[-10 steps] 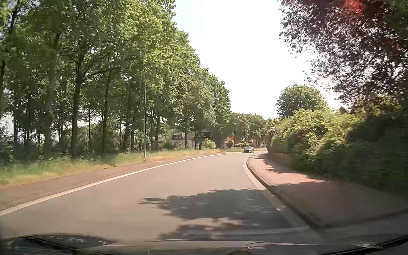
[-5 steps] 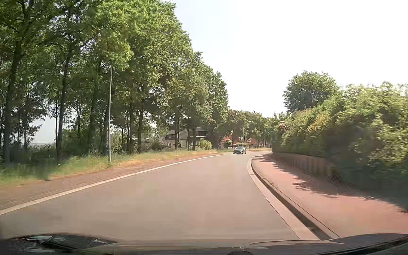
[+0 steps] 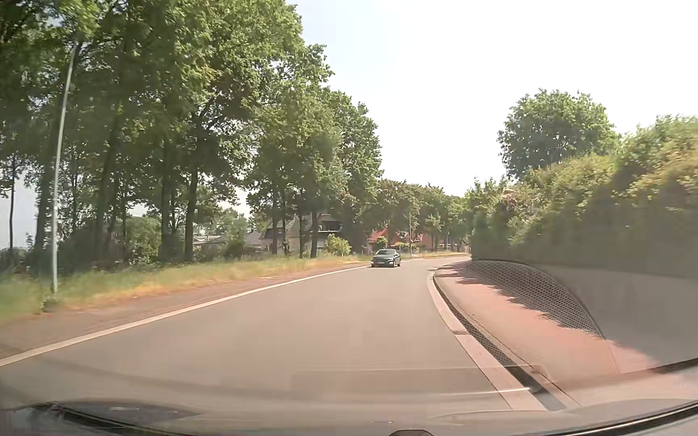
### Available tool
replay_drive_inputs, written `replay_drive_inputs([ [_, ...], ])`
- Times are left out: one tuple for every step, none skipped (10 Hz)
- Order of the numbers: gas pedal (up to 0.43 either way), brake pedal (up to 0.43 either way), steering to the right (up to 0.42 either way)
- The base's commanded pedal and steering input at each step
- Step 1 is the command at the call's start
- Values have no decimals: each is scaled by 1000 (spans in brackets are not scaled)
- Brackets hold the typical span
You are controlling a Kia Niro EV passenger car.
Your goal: Follow the waypoints while adhering to traffic rules and regulations
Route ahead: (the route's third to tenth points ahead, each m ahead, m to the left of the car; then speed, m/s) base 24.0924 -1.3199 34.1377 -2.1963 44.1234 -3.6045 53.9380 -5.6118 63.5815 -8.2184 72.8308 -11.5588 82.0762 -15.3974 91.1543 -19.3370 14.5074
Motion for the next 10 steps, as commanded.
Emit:
replay_drive_inputs([
  [138,0,18],
  [138,0,19],
  [138,0,18],
  [138,0,18],
  [130,0,19],
  [130,0,19],
  [130,0,18],
  [130,0,19],
  [130,0,19],
  [130,0,19],
])
